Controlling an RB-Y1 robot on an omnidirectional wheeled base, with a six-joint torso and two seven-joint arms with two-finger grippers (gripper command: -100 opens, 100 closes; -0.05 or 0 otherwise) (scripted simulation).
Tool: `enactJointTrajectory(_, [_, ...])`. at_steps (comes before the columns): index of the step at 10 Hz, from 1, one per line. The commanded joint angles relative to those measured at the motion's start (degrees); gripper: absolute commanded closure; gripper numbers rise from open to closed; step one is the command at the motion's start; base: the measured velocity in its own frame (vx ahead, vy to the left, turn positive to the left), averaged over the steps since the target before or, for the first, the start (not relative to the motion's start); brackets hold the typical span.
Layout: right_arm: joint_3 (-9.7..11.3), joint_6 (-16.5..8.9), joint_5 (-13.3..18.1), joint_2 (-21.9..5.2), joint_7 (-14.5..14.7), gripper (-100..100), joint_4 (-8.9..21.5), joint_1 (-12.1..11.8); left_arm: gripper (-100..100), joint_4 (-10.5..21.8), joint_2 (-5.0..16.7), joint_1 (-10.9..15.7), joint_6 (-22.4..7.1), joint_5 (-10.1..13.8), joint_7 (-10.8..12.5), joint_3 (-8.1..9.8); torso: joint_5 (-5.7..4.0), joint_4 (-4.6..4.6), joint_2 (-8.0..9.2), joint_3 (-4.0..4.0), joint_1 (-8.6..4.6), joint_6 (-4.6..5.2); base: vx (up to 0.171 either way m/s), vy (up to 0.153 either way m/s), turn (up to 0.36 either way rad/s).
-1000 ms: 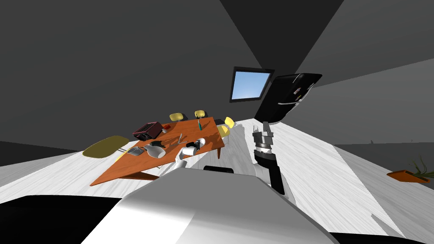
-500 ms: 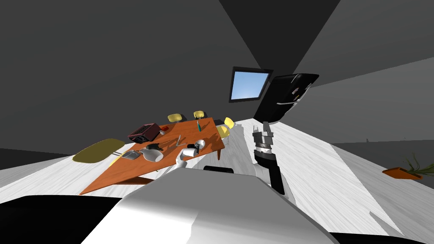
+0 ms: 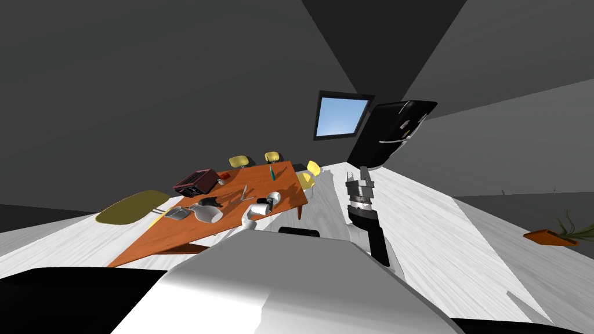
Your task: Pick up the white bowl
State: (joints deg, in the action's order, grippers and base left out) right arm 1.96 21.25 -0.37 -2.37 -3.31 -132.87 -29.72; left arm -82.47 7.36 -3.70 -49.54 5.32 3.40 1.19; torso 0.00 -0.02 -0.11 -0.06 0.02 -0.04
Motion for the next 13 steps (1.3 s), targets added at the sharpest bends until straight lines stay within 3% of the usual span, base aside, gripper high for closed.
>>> enactJointTrajectory(1, [0.00, 0.00, 0.00, 0.00, 0.00, 0, 0.00, 0.00, -100, 2.09, -0.10, 0.40, 1.83, -0.04, -0.12, 0.05, 0.00, 0.00, 0.00, 0.00, 0.00, 0.00, 0.034, 0.008, -0.004])
enactJointTrajectory(3, [0.00, 0.00, 0.00, 0.00, 0.00, 0, 0.00, 0.00, -100, 1.91, -0.24, 0.28, 1.72, -0.21, -0.04, 0.00, 0.00, 0.00, 0.00, 0.00, 0.01, 0.00, 0.019, 0.005, -0.002])
enactJointTrajectory(4, [0.00, 0.00, 0.00, 0.00, 0.00, 0, 0.00, 0.00, 100, 2.01, -0.24, 0.29, 1.88, -0.20, -0.05, 0.00, 0.00, 0.01, 0.05, 0.03, 0.00, 0.00, 0.000, 0.000, 0.000])
enactJointTrajectory(8, [0.00, 0.00, 0.00, 0.00, 0.00, 0, 0.00, 0.00, 100, 2.01, -0.24, 0.24, 1.86, -0.17, 0.19, 0.17, 0.00, 0.02, 0.08, 0.04, -0.01, 0.16, 0.000, 0.000, 0.008])
enactJointTrajectory(9, [0.00, 0.00, 0.00, 0.00, 0.00, 0, 0.00, 0.00, 0, 2.03, -0.24, 0.23, 1.83, -0.17, 0.17, 0.16, 0.00, 0.03, 0.09, 0.06, -0.02, 0.15, 0.000, 0.000, 0.000])
enactJointTrajectory(10, [0.00, 0.00, 0.00, 0.00, 0.00, 0, 0.00, 0.00, 100, 0.33, 0.06, 0.07, 0.37, 0.09, -0.06, 0.03, -0.01, 0.04, 0.10, 0.06, -0.02, 0.15, -0.029, -0.001, -0.013])
enactJointTrajectory(13, [0.00, 0.00, 0.00, 0.00, 0.00, 0, 0.00, 0.01, 100, -2.59, 0.34, -0.47, -2.06, 0.30, 0.03, -0.01, -0.02, 0.10, 0.27, 0.18, -0.06, 0.12, -0.031, -0.006, 0.001])
